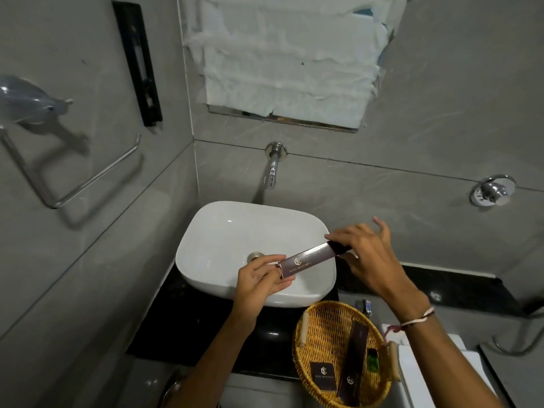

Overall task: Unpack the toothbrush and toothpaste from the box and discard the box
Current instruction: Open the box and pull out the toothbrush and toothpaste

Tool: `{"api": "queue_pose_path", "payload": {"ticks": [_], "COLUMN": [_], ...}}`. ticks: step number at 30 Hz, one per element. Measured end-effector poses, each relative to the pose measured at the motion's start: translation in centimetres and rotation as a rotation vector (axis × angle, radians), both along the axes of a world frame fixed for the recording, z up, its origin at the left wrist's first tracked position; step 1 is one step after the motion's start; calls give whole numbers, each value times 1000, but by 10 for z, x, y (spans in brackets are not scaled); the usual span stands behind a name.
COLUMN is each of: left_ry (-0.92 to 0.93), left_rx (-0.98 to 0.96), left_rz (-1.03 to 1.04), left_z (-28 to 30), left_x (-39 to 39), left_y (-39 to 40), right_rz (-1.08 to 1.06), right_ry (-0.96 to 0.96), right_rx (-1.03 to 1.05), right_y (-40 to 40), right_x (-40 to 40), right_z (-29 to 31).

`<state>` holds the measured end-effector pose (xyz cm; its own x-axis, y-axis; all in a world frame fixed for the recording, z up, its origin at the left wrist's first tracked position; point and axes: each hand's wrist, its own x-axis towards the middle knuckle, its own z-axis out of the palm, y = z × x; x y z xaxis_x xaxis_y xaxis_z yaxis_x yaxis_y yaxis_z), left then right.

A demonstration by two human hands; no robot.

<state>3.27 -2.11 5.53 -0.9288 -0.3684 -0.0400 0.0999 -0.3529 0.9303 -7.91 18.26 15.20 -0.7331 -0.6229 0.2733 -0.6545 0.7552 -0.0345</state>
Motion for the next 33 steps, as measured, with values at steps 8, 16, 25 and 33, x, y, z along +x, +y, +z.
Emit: {"api": "queue_pose_path", "payload": {"ticks": [8,16,25,33], "left_ry": [44,8,4,-178], "left_rx": [795,890,553,320], "left_rz": [-139,-127,170,464], "left_z": [-1,-14,-42,-84], "left_x": [3,22,78,184], "left_y": [-1,-3,-53,-118], "right_rz": [136,183,-57,-221], "right_ry": [316,456,119,-475], "right_rx": [167,150,137,-297], "right_y": [-43,-51,-42,-61], "right_x": [33,47,28,70], "right_z": [64,80,29,-67]}}
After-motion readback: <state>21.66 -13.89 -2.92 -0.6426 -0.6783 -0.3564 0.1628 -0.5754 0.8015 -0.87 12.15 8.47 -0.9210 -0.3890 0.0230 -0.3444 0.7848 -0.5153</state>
